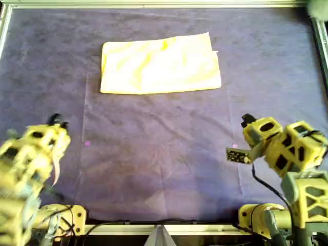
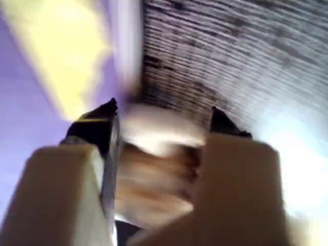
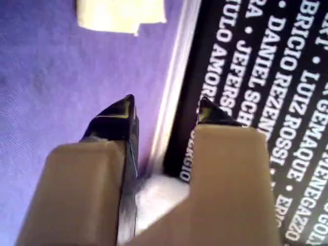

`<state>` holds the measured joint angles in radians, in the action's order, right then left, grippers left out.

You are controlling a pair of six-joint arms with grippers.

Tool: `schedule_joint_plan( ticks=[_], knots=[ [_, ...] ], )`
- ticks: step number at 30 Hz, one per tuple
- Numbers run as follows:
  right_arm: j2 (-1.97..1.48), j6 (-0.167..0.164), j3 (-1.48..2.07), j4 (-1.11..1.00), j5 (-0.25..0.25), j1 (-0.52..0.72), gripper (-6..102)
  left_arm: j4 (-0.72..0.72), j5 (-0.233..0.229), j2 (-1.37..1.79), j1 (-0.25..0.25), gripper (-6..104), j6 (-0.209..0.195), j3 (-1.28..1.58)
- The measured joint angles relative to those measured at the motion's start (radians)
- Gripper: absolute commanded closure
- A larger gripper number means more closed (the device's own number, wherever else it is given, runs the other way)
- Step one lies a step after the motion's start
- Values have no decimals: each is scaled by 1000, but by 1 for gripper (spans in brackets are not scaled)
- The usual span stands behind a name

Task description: Fold a cloth

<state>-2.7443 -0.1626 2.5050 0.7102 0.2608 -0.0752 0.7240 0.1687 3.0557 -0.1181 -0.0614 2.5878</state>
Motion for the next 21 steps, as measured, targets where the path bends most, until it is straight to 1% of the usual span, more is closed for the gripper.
schedule_joint_plan(
  ticks=[1, 6, 8, 9, 12, 13, 15, 16, 21],
  knots=[
    [-21, 0, 61, -52, 0, 17, 46, -29, 0, -2, 0, 35, 26, 55],
    [-155, 0, 348, -334, 0, 109, 47, -130, 0, 14, 0, 35, 192, 196],
    [-193, 0, 457, -445, 0, 121, 47, -133, 0, 14, 0, 35, 239, 245],
    [-198, 0, 480, -479, 0, 117, 47, -135, 0, 14, 0, 35, 255, 265],
    [-230, 3, 512, -541, 6, 124, 47, -140, 0, 14, 0, 35, 272, 302],
    [-233, 2, 515, -548, -2, 123, 46, -140, 0, 14, 0, 35, 270, 308],
    [-235, 2, 515, -552, 9, 120, 46, -141, 0, 14, 0, 35, 270, 318],
    [-235, 9, 515, -554, 9, 112, 46, -141, 0, 14, 0, 35, 270, 319],
    [-184, 9, 489, -554, 11, 74, 46, -141, 0, 9, 0, 35, 270, 319]
  ],
)
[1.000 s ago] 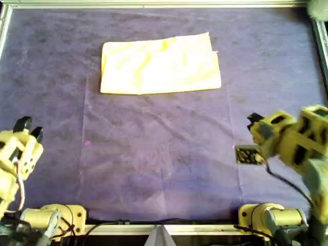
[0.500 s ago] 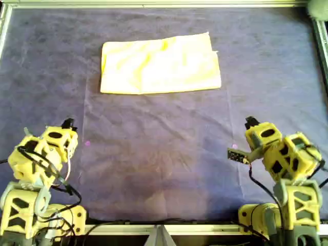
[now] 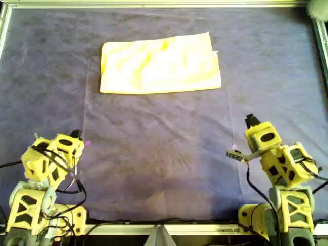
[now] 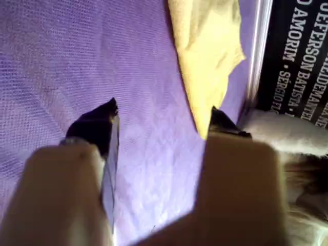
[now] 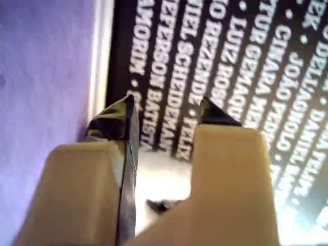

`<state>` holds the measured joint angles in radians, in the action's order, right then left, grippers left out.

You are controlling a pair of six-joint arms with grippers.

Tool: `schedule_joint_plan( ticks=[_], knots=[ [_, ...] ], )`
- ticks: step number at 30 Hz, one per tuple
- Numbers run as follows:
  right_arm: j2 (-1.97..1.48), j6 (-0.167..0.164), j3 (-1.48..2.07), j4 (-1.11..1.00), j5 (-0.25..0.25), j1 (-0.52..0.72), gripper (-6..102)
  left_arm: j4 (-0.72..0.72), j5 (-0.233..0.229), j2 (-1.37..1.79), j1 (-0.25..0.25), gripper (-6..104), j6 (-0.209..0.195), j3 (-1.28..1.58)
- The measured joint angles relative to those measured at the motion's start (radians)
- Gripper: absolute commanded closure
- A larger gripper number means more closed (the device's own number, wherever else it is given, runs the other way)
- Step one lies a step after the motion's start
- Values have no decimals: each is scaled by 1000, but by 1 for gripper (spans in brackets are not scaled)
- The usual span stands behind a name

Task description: Fold a cloth

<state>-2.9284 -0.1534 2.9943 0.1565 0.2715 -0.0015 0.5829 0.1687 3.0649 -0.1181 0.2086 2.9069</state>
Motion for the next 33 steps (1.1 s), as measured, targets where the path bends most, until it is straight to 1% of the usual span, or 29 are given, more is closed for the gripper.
schedule_joint_plan(
  ticks=[3, 6, 13, 16, 17, 19, 21, 23, 25, 28, 31, 33],
  knots=[
    [120, -3, -35, -6, 0, 3, 46, -3, 0, -66, 0, 35, 0, -2],
    [308, -3, -110, -6, -2, -2, 46, -5, 0, -209, 0, 35, 0, -44],
    [920, 2, -537, -6, -2, -2, 45, -5, 6, -666, 0, 34, 0, -370],
    [1183, 5, -704, -6, -2, -15, 38, -9, 9, -861, 0, 26, 0, -522],
    [1262, 9, -749, -6, -2, -34, 35, -11, 9, -927, 0, 21, 0, -571],
    [1376, 3, -816, -6, -8, -86, 28, -11, 9, -1052, 0, 12, 0, -661],
    [1428, 3, -871, -6, -11, -132, 24, -11, 9, -1170, 0, 6, 0, -747],
    [1450, 3, -934, -6, -11, -158, 22, -11, 9, -1275, 0, 1, 0, -825],
    [1477, 3, -992, -6, -11, -172, 22, -11, 9, -1371, 0, 0, 0, -911],
    [1549, 21, -1078, -6, -18, -192, 22, -11, 9, -1503, 0, 0, 0, -1031],
    [1644, 58, -1183, 20, -61, -196, 22, -11, 9, -1617, 0, 0, 0, -1137],
    [1712, 75, -1276, 87, -89, -192, 22, -11, 9, -1663, 0, 0, 0, -1192]
  ],
)
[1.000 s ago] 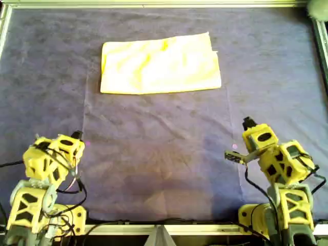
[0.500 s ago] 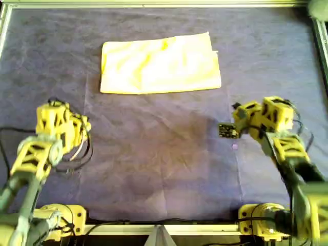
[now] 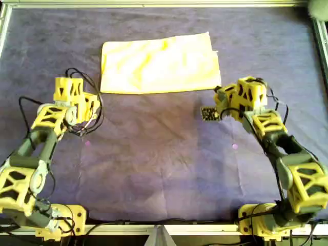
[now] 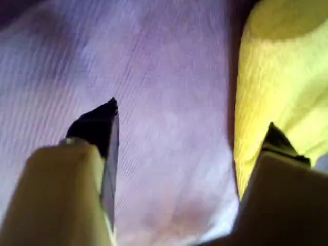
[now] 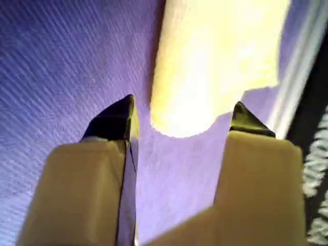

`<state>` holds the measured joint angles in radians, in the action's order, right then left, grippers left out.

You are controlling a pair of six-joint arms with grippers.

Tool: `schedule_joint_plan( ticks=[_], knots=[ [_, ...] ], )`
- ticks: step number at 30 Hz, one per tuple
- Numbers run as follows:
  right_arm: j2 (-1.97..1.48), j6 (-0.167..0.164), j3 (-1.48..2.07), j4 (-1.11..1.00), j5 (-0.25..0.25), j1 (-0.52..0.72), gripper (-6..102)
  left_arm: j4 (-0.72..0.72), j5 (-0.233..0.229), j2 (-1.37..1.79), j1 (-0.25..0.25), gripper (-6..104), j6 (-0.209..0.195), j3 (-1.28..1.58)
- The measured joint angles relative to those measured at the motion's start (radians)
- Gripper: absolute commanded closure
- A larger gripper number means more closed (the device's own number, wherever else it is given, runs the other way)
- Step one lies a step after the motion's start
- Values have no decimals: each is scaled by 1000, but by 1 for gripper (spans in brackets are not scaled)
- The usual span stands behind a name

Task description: Fold a cloth

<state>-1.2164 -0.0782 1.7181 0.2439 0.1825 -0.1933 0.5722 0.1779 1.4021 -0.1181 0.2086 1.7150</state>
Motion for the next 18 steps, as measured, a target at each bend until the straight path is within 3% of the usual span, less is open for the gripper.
schedule_joint_plan(
  ticks=[10, 18],
  knots=[
    [331, 6, -537, 371, -21, -20, 22, 0, 0, -186, -2, 0, 0, -209],
    [491, 6, -828, 499, -21, -18, 22, 0, 0, -333, -15, 0, 0, -385]
  ],
)
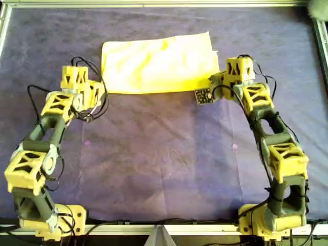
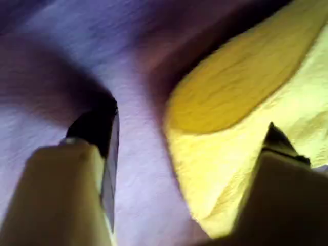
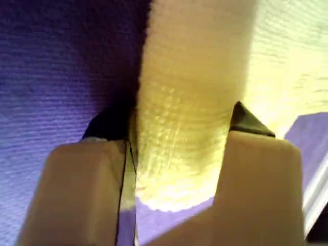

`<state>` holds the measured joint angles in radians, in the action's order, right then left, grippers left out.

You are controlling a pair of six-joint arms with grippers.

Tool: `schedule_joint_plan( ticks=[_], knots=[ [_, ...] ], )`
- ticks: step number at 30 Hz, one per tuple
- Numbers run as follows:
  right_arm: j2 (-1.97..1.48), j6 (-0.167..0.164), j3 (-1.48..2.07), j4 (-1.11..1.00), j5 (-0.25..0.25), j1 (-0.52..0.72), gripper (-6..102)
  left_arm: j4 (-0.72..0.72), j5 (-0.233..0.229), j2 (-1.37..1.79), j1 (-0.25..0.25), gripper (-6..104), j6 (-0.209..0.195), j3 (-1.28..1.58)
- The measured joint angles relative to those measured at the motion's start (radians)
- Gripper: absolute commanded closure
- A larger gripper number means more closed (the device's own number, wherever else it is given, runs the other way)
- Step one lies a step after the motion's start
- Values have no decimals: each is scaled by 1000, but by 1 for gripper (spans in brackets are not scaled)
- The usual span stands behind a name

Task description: Fold a cloth

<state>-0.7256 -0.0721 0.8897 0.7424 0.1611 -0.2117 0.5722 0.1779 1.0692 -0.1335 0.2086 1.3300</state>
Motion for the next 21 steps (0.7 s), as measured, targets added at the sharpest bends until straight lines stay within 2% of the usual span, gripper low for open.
schedule_joint_plan(
  ticks=[8, 18, 21],
  knots=[
    [38, 0, -54, 6, 0, -2, 22, -2, -8, -143, -61, 0, 2, -186],
    [38, -3, -54, 6, 0, -2, 22, -2, -3, -224, -61, 0, 2, -298],
    [38, -3, -54, 6, 0, -2, 27, -2, -3, -225, -61, 4, 2, -299]
  ],
)
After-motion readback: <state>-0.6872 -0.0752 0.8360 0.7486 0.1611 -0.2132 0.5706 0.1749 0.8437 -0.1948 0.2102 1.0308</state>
